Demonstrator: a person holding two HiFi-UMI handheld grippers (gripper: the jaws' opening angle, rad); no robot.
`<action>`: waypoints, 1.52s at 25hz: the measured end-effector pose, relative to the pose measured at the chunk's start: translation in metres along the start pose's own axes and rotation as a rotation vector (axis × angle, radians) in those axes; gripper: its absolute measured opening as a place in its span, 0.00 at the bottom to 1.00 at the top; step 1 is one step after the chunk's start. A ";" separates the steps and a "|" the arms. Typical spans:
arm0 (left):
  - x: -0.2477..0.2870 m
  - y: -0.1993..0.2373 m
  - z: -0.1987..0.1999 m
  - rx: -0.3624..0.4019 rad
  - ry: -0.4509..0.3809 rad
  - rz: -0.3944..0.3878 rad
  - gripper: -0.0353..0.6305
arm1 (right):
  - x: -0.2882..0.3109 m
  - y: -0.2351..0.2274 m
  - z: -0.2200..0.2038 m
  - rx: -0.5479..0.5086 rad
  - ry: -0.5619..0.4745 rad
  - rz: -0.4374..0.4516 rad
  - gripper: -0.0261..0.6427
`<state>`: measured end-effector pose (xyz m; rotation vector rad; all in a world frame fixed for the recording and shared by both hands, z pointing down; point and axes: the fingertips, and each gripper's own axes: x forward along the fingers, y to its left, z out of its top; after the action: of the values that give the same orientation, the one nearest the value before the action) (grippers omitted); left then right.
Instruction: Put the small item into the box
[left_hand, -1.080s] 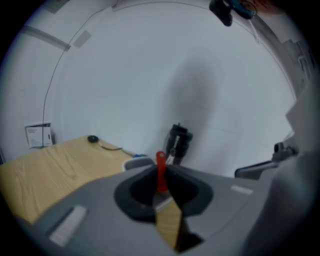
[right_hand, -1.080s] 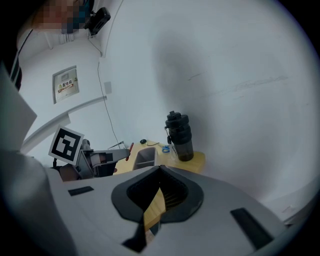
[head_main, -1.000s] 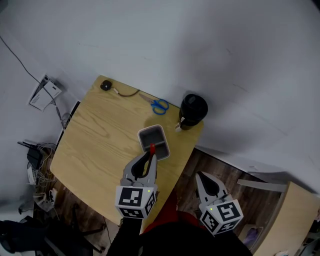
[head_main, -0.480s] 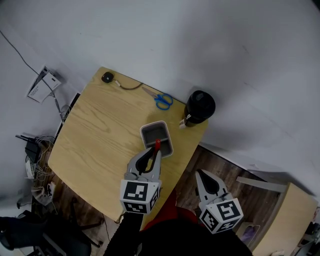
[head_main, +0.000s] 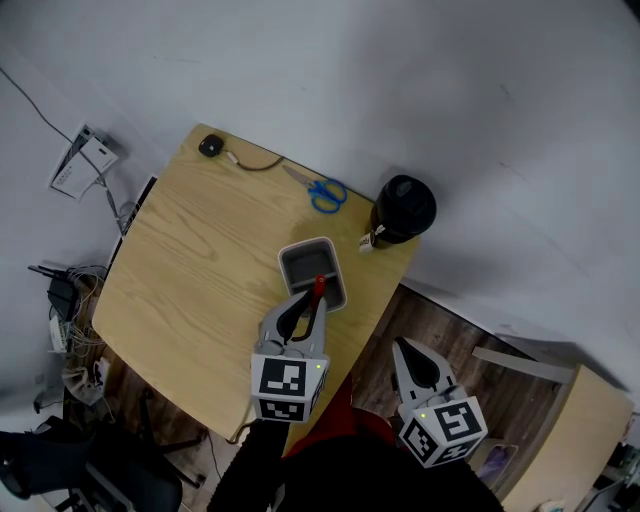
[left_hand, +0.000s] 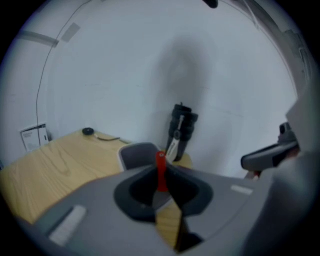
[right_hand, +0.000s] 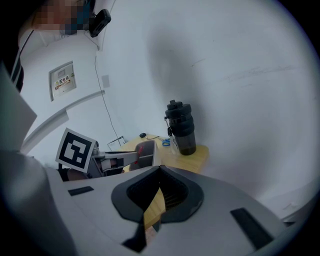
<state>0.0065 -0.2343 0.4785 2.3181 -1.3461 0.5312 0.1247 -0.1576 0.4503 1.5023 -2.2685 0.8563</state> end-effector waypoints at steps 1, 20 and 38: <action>0.002 0.000 -0.001 0.007 0.007 0.003 0.14 | 0.000 -0.001 -0.001 0.002 0.003 -0.002 0.05; 0.019 0.001 -0.011 0.039 0.060 0.021 0.14 | 0.009 -0.007 -0.006 0.021 0.039 -0.005 0.05; 0.022 0.003 -0.014 0.045 0.073 0.034 0.15 | 0.012 -0.007 -0.009 0.022 0.054 -0.004 0.05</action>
<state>0.0120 -0.2443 0.5025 2.2919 -1.3546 0.6564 0.1257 -0.1629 0.4660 1.4746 -2.2235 0.9122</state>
